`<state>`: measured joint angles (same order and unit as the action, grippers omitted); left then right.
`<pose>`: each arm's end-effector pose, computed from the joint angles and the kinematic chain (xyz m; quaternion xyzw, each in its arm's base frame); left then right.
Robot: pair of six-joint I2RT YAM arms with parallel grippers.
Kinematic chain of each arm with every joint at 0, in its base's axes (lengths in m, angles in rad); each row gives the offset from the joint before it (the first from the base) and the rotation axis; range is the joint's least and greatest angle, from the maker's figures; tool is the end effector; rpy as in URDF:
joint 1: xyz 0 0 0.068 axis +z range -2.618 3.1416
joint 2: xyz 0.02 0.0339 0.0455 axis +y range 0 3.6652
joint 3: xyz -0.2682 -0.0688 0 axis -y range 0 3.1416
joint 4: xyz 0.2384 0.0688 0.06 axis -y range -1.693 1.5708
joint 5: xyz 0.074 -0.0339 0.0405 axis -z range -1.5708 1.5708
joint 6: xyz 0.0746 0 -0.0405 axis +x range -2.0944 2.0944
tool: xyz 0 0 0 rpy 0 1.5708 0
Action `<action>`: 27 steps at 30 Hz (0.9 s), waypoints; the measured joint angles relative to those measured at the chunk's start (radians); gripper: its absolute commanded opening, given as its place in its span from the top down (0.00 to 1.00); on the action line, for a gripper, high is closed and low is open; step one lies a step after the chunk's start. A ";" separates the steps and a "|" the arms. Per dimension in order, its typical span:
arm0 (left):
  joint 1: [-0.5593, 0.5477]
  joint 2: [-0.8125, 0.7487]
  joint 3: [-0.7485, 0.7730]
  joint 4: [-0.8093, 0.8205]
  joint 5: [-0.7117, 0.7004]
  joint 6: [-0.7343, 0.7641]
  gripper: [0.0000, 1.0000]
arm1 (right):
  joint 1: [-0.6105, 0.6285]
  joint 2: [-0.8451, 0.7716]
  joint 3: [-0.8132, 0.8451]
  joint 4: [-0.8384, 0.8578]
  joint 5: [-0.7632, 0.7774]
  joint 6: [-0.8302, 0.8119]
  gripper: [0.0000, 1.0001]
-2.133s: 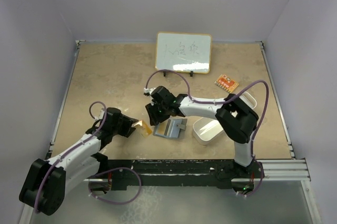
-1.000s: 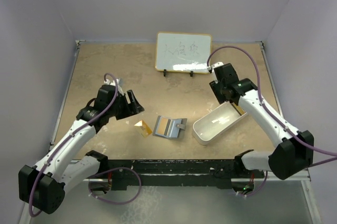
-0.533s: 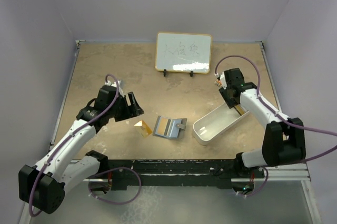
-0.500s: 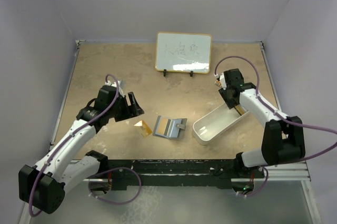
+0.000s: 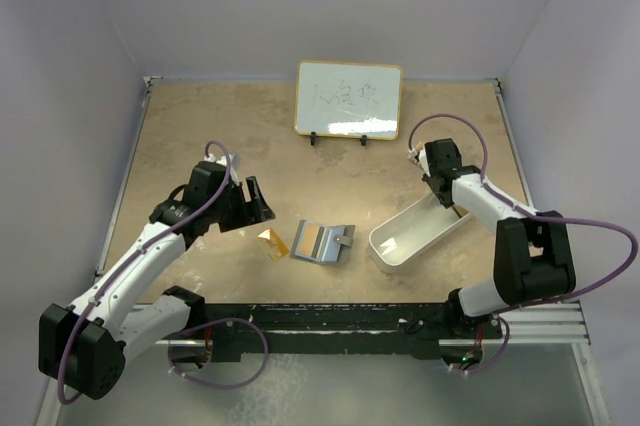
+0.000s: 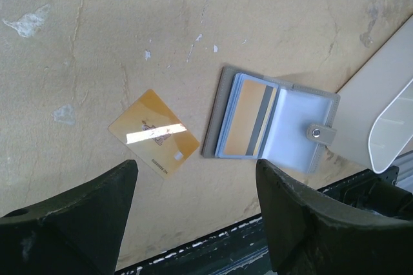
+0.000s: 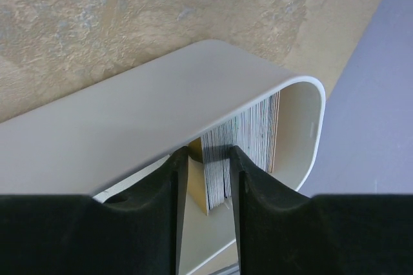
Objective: Put the credit cards into the card holder
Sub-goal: Pick up the credit card from the storage box.
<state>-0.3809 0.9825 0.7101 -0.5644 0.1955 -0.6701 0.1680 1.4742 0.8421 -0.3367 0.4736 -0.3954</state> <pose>0.1947 -0.0936 0.2210 -0.0992 0.9243 -0.2579 0.2632 0.3029 0.0169 0.1723 -0.1913 0.9111 -0.2553 0.2609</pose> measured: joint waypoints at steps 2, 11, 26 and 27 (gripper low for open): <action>0.000 0.003 0.000 -0.001 0.002 0.002 0.29 | 0.000 0.000 0.000 0.008 0.008 -0.009 0.69; 0.000 0.003 0.001 -0.003 0.002 0.001 0.29 | -0.001 -0.009 0.001 0.019 0.007 -0.018 0.75; 0.000 0.003 0.006 -0.028 0.010 0.002 0.27 | -0.003 -0.049 0.100 -0.140 -0.068 -0.007 1.00; 0.000 0.003 0.006 -0.029 0.010 0.002 0.27 | -0.004 -0.062 0.108 -0.158 -0.075 -0.003 1.00</action>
<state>-0.3809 0.9852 0.7162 -0.5934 0.2058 -0.6682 0.1638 1.4124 0.9504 -0.4950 0.3988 -0.3981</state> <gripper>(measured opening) 0.720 0.005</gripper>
